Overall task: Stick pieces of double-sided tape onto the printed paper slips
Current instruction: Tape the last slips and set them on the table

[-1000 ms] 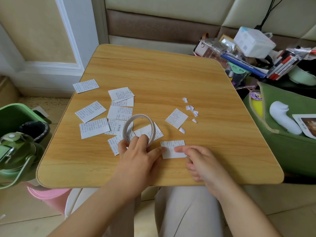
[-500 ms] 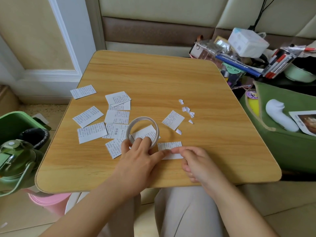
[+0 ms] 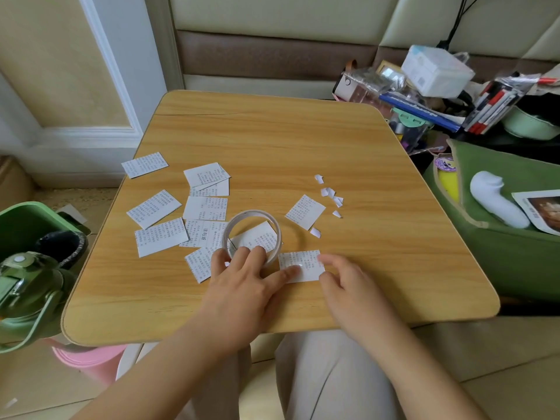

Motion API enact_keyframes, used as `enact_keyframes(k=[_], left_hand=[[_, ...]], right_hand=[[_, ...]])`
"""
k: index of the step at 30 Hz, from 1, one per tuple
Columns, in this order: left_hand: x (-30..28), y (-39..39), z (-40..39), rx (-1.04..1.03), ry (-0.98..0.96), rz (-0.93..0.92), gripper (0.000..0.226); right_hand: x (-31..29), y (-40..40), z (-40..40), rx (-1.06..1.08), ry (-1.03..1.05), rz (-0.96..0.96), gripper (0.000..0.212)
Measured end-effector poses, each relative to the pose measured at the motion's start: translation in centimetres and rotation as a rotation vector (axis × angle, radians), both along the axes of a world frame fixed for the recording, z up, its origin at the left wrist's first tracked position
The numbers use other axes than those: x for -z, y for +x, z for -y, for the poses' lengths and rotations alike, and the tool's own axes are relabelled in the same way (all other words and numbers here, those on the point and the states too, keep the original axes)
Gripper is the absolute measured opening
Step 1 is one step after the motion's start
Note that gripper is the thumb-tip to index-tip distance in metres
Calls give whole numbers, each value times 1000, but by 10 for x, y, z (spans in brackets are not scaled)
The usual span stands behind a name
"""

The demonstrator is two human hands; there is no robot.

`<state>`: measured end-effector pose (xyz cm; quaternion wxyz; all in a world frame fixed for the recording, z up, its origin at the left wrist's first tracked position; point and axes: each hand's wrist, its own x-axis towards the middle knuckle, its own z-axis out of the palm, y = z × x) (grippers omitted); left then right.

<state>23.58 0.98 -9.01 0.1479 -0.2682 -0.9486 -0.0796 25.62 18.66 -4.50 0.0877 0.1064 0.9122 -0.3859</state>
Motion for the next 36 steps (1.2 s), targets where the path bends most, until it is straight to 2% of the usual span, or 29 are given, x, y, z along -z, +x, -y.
enact_keyframes(k=[2,4,7,9,12,15,19,33,35,36], left_hand=[[1,1,0,-9,8,6,38],[1,1,0,-15,21,10,38],[1,1,0,-15,37,4,37],[0,1,0,-11,48,-1,36],[0,1,0,-15,48,8,37],[0,1,0,-15,61,18,37],[1,0,3,-11,69,19,37],[3,4,14,-34,90,-1,39],[3,4,14,-34,85,7,38],[3,5,14,-36,87,11,38]], right_hand=[[1,2,-5,-3,156,-45,42],[-1,6,-8,-38,224,-118,41],[-6,13,-4,-220,301,-247,41],[-4,13,1,-310,404,-275,50],[7,7,2,-324,494,-297,60],[20,3,-5,-294,456,-314,58],[27,-1,-15,-234,197,-312,45],[32,-3,-22,-248,279,-259,51],[32,-4,-22,-260,227,-257,46],[29,-6,-24,-255,138,-247,44]])
